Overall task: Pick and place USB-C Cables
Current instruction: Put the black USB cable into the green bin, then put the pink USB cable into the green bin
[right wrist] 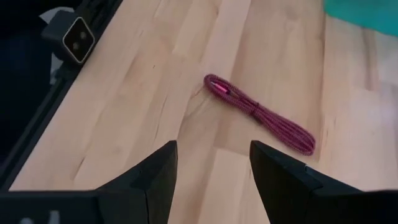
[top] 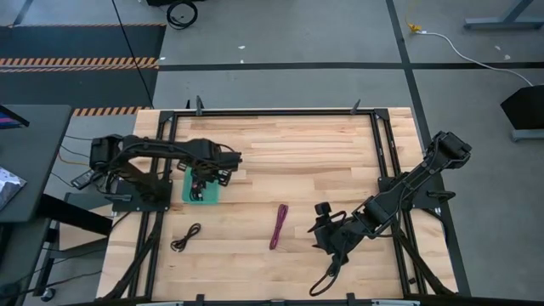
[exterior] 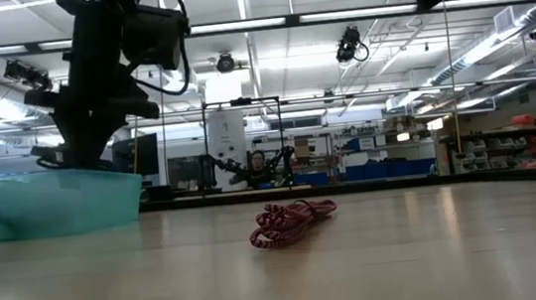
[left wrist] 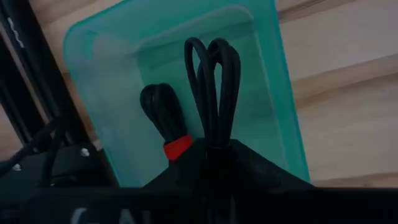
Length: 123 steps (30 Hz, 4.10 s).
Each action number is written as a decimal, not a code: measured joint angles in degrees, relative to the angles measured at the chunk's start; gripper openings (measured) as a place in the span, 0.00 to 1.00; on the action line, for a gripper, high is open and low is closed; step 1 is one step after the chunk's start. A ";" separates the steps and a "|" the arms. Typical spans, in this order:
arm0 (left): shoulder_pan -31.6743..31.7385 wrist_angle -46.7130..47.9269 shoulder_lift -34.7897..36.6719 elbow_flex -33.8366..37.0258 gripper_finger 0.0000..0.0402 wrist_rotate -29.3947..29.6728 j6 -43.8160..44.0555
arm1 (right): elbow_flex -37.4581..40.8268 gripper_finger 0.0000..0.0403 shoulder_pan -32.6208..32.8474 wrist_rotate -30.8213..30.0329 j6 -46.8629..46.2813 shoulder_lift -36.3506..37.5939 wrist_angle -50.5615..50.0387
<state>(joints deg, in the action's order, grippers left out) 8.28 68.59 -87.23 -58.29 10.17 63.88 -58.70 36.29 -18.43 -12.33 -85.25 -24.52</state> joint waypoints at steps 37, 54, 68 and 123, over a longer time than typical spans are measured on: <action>-25.36 -30.64 -2.98 -21.76 0.40 6.56 -14.19 | 0.00 0.51 4.02 0.14 -11.97 0.00 -11.21; -26.69 -35.50 -20.45 -21.74 0.40 6.49 -8.45 | 0.00 0.51 5.70 0.05 -14.76 0.00 -11.31; -27.57 -44.58 -28.21 -21.76 0.40 1.97 -4.64 | 0.00 0.51 5.70 -1.58 -14.06 0.00 -11.65; -20.02 21.08 -30.27 -48.22 0.00 16.79 -6.55 | 0.77 0.51 5.70 -5.53 -14.99 0.00 -11.08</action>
<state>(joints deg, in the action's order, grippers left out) -11.75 89.68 -117.49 -106.51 26.96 57.34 -57.92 42.00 -23.96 -27.32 -85.25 -35.60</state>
